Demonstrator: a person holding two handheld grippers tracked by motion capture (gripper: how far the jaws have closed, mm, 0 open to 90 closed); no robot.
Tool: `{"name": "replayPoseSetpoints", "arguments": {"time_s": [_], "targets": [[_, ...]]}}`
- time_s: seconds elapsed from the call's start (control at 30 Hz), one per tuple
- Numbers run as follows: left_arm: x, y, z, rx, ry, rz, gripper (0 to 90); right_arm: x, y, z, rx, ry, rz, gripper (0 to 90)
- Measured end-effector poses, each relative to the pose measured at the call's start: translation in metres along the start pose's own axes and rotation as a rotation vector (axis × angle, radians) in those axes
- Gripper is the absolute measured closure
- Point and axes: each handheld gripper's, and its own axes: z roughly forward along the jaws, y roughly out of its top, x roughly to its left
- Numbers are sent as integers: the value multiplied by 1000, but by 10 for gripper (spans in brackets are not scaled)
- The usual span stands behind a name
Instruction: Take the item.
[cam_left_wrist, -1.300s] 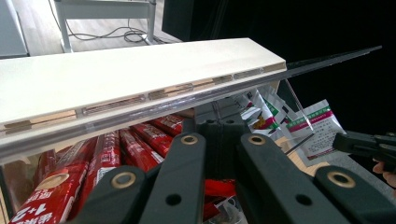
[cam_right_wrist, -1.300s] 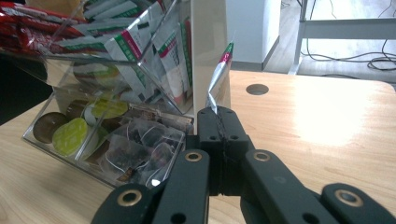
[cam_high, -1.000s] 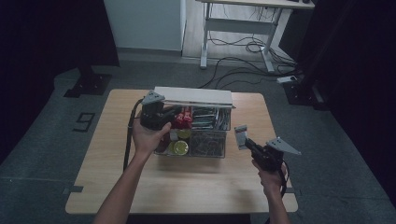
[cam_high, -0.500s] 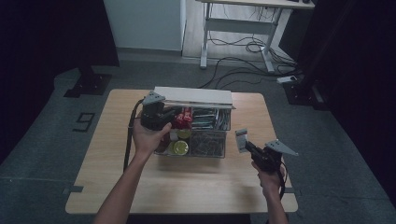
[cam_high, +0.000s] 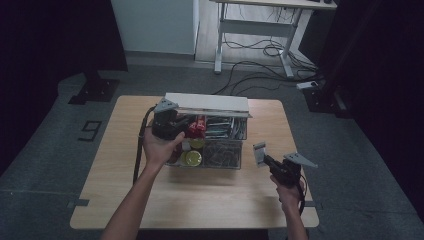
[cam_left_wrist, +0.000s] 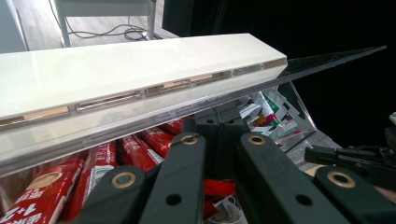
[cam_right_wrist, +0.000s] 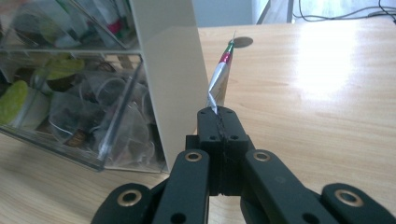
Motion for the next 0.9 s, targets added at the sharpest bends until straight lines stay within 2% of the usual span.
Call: {"name": "replayPoseSetpoints", "arguments": {"time_s": [0.4, 0.5, 0.7, 0.9], "targets": [[0, -3, 1, 4, -1, -1, 900, -11, -15, 16, 65, -32, 22, 891], [0, -4, 1, 4, -2, -1, 900, -15, -19, 20, 86, -54, 11, 888], [0, -4, 2, 6, 0, 0, 900, -26, -26, 25, 108, -85, 29, 879], [-1, -4, 3, 6, -2, -1, 900, -32, -31, 27, 136, -115, 28, 834]]}}
